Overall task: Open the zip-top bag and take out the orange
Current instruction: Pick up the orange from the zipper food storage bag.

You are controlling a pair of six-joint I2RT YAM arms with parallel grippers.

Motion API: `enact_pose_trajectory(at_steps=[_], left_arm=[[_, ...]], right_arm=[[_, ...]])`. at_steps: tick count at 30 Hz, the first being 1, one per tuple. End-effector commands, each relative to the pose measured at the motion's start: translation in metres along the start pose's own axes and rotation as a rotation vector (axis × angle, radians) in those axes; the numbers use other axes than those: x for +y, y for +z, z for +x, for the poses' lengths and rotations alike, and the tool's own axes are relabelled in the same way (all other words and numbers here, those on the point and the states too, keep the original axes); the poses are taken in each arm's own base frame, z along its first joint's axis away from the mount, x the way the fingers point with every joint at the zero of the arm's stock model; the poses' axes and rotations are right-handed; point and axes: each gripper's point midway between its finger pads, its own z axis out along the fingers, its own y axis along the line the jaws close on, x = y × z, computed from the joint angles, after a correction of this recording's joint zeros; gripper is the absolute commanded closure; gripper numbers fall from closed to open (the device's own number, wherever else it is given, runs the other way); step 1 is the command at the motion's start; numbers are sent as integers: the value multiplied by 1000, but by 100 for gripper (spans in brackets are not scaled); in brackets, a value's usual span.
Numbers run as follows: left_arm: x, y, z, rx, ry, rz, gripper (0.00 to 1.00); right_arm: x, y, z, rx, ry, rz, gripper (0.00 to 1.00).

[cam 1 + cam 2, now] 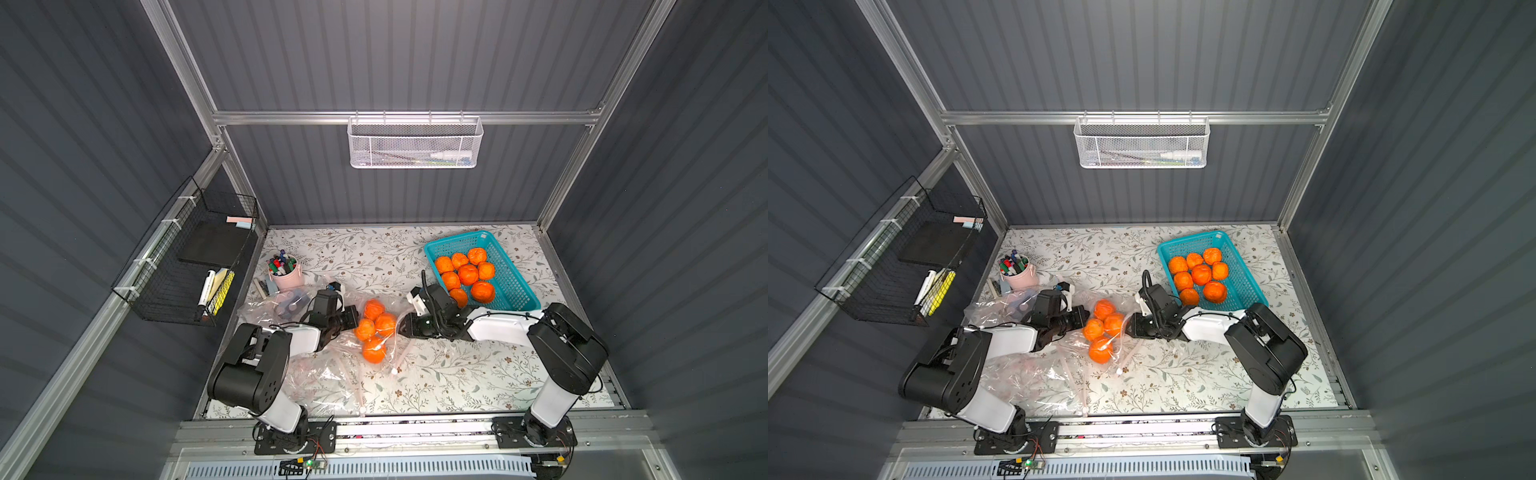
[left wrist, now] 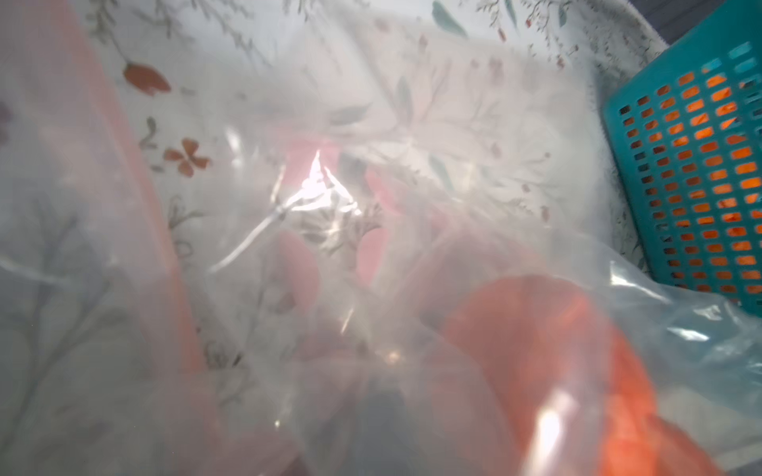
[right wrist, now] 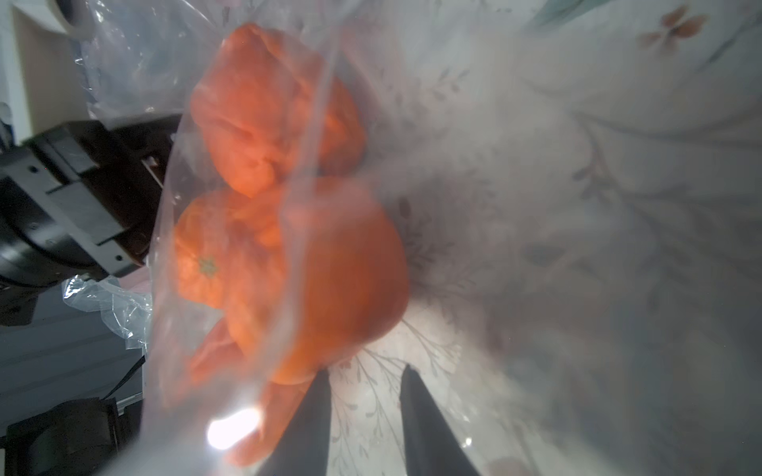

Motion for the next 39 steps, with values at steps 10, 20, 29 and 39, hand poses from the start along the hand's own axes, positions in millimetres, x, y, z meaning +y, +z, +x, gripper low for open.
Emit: enact_pose_trajectory(at_steps=[10,20,29,39], left_arm=[[29,13,52,148,-28,-85,100],[26,17,53,155,5,-64,100],[24,20,54,168,15,-45,100],[22,17,53,157,20,-41,100]], right_arm=[[22,-5,5,0,-81,-102,46],[9,-1,-31,-109,-79,72,28],[16,25,-39,-67,-67,41,24],[23,31,-29,-18,-80,-16,45]])
